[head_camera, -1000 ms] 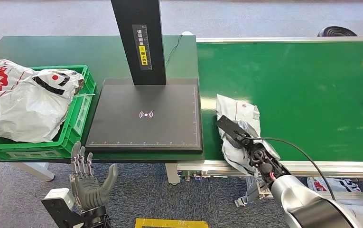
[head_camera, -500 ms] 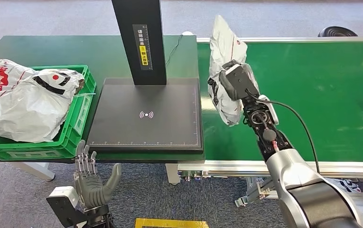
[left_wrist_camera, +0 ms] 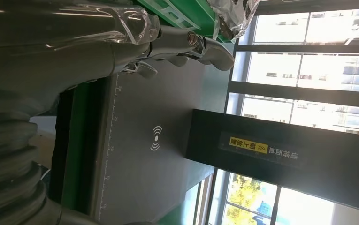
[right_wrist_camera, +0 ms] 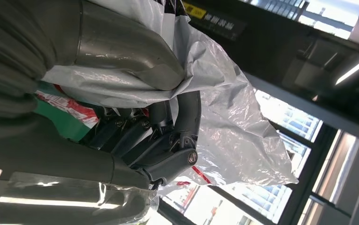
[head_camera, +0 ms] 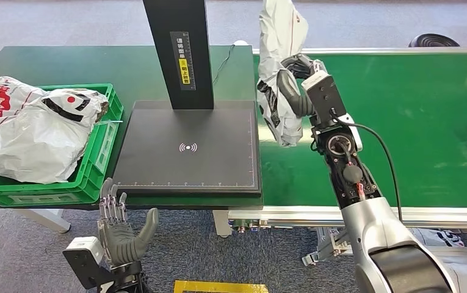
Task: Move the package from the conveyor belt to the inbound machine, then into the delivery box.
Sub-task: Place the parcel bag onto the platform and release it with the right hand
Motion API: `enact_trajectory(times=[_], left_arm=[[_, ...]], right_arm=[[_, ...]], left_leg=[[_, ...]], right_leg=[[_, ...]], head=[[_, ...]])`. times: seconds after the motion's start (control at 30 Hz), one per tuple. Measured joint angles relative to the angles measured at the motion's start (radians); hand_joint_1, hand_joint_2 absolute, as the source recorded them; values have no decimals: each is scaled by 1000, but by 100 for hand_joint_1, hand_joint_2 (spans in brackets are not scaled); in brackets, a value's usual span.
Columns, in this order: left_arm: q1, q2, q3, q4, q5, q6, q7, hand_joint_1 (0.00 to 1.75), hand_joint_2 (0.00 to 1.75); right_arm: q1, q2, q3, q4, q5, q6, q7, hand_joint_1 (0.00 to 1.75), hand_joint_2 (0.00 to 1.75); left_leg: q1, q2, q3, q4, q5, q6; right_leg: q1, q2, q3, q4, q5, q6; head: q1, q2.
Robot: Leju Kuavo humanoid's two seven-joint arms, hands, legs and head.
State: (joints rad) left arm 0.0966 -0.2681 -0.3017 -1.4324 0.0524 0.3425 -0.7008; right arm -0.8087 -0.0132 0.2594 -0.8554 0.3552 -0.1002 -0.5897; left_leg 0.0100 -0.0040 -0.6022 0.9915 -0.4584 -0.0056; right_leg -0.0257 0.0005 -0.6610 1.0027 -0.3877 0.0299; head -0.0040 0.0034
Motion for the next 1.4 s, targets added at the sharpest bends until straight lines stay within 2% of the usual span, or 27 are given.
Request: enact_trajectory(times=[0.2,0.67,1.07,1.2,1.4], left_arm=[[-16,-2,0,9,-2,-11,0,0,175],[-27,-5,-6,36,-1,-35,0,0,175],[-38,-5,-9,63,-3,-47,0,0,175],[-42,-7,-9,71,-5,-48,0,0,175],[-46,-8,-9,76,-5,-48,0,0,175]], right_arm=[[-12,62,54,14,25,13,24,175,175],[-153,221,163,274,56,-4,91,175,175],[-214,303,199,395,92,-31,187,172,175],[-225,322,205,422,103,-40,208,10,175],[-228,339,216,445,110,-52,217,10,175]], left_leg=[[0,2,0,0,0,0],[0,3,0,0,0,0],[0,3,0,0,0,0],[0,3,1,0,0,0],[0,3,0,0,0,0]], right_leg=[[0,0,0,0,0,0],[0,1,0,0,0,0],[0,1,-1,0,0,0],[0,1,-1,0,0,0],[0,1,-1,0,0,0]], head=[[0,0],[0,0],[0,0],[0,0],[0,0]])
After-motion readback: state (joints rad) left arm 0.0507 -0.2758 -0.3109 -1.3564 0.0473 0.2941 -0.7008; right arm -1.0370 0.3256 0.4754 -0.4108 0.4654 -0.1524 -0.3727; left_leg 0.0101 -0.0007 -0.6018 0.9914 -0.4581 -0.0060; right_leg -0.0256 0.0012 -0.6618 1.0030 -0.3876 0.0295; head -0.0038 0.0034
